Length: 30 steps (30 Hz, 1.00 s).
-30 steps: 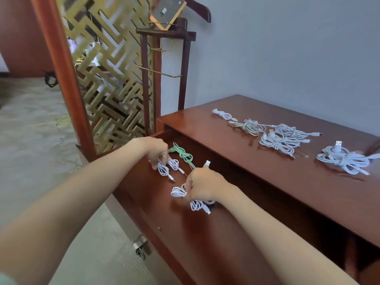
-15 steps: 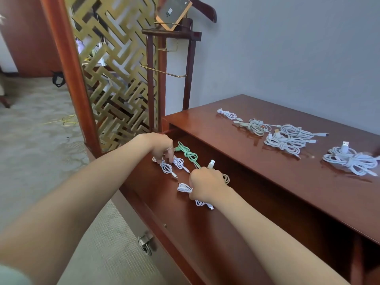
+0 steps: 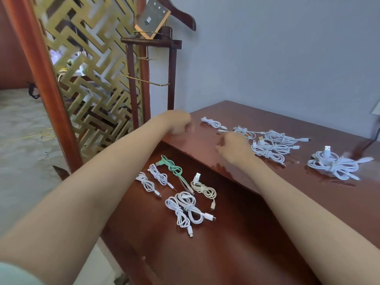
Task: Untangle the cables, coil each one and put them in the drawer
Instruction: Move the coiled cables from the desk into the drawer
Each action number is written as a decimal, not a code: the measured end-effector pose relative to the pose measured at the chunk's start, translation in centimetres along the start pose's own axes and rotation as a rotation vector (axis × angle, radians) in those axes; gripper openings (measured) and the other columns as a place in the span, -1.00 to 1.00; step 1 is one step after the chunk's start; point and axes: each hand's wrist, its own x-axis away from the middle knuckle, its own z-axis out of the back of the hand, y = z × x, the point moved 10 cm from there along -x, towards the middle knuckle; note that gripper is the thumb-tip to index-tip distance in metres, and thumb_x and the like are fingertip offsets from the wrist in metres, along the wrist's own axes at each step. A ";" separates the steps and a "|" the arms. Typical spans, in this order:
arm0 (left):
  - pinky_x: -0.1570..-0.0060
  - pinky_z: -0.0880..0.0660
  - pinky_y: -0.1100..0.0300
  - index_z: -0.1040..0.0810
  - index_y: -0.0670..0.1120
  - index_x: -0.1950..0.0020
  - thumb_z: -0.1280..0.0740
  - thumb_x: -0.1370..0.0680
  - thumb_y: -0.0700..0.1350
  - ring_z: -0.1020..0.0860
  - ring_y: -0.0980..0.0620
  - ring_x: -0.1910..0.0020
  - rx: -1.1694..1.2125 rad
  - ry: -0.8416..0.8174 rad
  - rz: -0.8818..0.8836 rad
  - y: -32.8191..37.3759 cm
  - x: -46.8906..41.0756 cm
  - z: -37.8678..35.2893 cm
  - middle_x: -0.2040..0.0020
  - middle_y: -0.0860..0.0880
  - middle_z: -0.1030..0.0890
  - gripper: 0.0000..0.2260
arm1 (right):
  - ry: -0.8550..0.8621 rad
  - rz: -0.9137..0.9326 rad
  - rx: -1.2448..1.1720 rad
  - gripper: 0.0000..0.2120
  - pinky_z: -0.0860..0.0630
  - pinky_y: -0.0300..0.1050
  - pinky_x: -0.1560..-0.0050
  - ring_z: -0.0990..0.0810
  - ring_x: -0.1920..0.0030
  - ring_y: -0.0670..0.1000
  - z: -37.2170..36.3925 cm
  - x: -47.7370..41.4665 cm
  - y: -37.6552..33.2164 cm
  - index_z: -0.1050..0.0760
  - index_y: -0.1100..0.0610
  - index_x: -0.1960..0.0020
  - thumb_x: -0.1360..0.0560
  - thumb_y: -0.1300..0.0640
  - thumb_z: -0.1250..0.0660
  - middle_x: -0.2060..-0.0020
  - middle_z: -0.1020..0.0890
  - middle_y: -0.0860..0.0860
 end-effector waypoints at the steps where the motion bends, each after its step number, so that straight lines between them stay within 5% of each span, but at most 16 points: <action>1: -0.10 -0.42 0.10 -0.50 -0.03 -0.26 -0.13 -0.52 -0.30 -0.48 -0.10 -0.20 -0.035 0.005 0.017 0.2 -1.0 0.0 -0.22 -0.07 -0.54 -0.63 | 0.026 -0.001 0.029 -0.77 -0.47 -0.03 -0.03 -0.53 -0.08 0.23 0.3 -0.7 0.7 -0.55 0.28 -0.03 -0.45 0.25 -0.21 -0.02 -0.58 0.23; 7: -0.27 -0.25 0.01 -0.21 -0.14 -0.44 -0.13 -0.54 -0.29 -0.35 -0.15 -0.34 -0.264 0.032 0.052 2.0 -6.7 -1.5 -0.40 -0.14 -0.35 -0.54 | -0.014 0.007 0.138 -0.62 -0.34 0.00 -0.25 -0.30 -0.32 0.20 -1.0 -2.6 2.8 -0.29 0.31 -0.31 -0.50 0.29 -0.18 -0.29 -0.30 0.21; 14: -0.41 -0.07 -0.03 -0.02 -0.16 -0.52 -0.12 -0.58 -0.23 -0.13 -0.11 -0.48 -0.292 0.023 0.148 1.9 -11.3 -3.1 -0.52 -0.12 -0.14 -0.47 | -0.096 -0.067 0.193 -0.40 0.11 0.05 -0.47 0.11 -0.50 0.23 -3.4 -3.4 4.7 0.05 0.33 -0.48 -0.54 0.18 -0.11 -0.49 0.06 0.27; 20: -0.44 0.01 -0.05 -0.07 -0.17 -0.52 -0.15 -0.59 -0.18 -0.01 -0.10 -0.52 -0.280 -0.041 0.063 3.5 -12.9 -4.6 -0.56 -0.09 0.00 -0.48 | -0.118 -0.140 0.285 -0.37 -0.10 0.07 -0.38 -0.21 -0.40 0.23 -3.0 -5.0 5.4 -0.03 0.35 -0.45 -0.51 0.12 -0.18 -0.40 -0.24 0.25; 25: -0.32 -0.16 -0.03 -0.19 -0.21 -0.37 -0.21 -0.51 -0.33 -0.34 -0.16 -0.34 -0.209 -0.020 0.099 2.4 -13.4 -5.0 -0.35 -0.16 -0.40 -0.56 | -0.099 -0.124 0.437 -0.54 -0.16 0.11 -0.34 -0.23 -0.35 0.20 -3.0 -5.3 5.1 -0.23 0.33 -0.37 -0.51 0.19 -0.18 -0.32 -0.29 0.22; 30: -0.27 -0.25 0.05 -0.39 -0.15 -0.33 -0.16 -0.58 -0.28 -0.33 -0.12 -0.32 -0.365 0.077 0.015 1.7 -13.1 -3.9 -0.31 -0.14 -0.39 -0.69 | 0.014 -0.041 0.468 -0.64 -0.24 0.01 -0.26 -0.29 -0.28 0.21 -2.2 -5.5 5.2 -0.31 0.29 -0.28 -0.50 0.30 -0.16 -0.27 -0.34 0.21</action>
